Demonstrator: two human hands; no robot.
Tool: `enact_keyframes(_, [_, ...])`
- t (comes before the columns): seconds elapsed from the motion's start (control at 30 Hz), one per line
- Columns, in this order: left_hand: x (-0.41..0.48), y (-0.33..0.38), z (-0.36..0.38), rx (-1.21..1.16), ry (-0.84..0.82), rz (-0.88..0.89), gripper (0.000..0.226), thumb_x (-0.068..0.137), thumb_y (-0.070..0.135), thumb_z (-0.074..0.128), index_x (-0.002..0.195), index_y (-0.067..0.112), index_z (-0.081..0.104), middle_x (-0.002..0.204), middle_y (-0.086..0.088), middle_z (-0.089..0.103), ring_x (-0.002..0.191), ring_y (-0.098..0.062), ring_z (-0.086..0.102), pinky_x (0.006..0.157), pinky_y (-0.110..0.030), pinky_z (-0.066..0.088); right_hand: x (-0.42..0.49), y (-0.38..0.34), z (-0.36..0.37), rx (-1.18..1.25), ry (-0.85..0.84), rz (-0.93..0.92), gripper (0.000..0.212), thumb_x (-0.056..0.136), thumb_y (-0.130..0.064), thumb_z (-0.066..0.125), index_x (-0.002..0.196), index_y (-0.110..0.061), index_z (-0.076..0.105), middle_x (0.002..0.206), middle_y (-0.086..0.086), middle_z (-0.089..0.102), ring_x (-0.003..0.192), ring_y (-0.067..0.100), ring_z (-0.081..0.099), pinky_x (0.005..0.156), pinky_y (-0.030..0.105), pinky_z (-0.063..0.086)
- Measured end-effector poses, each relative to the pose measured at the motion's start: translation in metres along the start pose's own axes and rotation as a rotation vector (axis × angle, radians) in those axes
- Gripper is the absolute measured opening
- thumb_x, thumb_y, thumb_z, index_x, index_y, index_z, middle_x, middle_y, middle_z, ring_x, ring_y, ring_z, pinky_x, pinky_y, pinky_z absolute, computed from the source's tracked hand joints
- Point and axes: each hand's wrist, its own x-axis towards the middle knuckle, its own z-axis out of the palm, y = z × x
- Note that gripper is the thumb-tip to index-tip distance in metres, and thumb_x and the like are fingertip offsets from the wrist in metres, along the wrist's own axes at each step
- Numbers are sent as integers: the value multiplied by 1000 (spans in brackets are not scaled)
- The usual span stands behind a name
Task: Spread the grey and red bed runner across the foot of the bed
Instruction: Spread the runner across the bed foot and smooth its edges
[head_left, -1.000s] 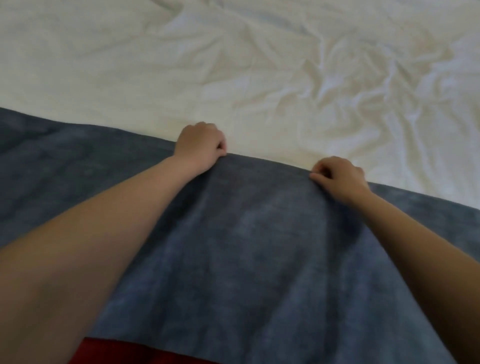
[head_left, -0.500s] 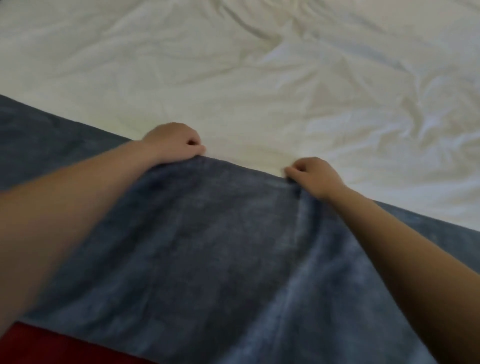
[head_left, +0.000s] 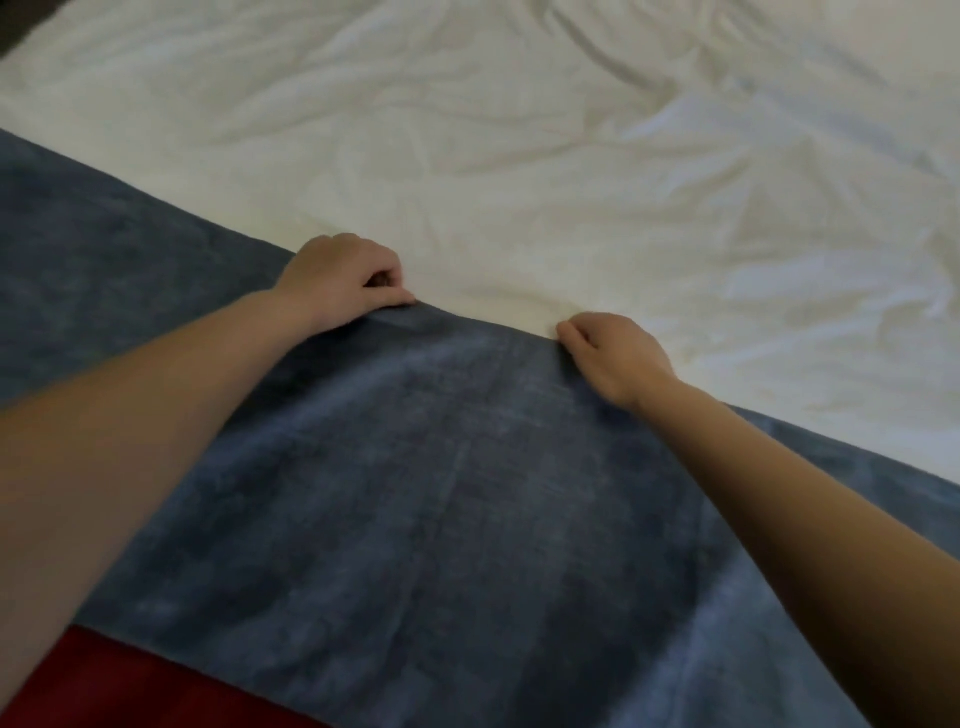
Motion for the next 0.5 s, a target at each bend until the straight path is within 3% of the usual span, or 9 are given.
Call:
enact_keyframes(0.13, [-10, -27, -20, -54, -67, -35, 18, 73, 45, 74, 77, 34, 60, 77, 18, 60, 77, -10, 56, 63, -28, 39, 11, -19, -5, 109, -68, -10, 42, 93, -56, 39, 79, -22, 60, 76, -6, 61, 72, 14, 57, 63, 32, 45])
enact_keyframes(0.27, [-12, -38, -16, -5, 3, -4, 8, 84, 34, 67, 84, 27, 70, 83, 10, 67, 82, -16, 61, 69, -30, 42, 24, -58, 14, 227, 16, -67, 27, 89, -52, 52, 79, -28, 57, 75, -11, 59, 69, 7, 54, 56, 28, 41])
enact_keyframes(0.5, [-2, -38, -12, 92, 135, -6, 23, 93, 38, 53, 88, 25, 72, 87, 5, 69, 83, -21, 55, 75, -36, 40, 33, -80, 31, -7, 138, -50, 23, 96, -35, 48, 88, -16, 59, 91, 2, 61, 83, 24, 57, 72, 41, 52])
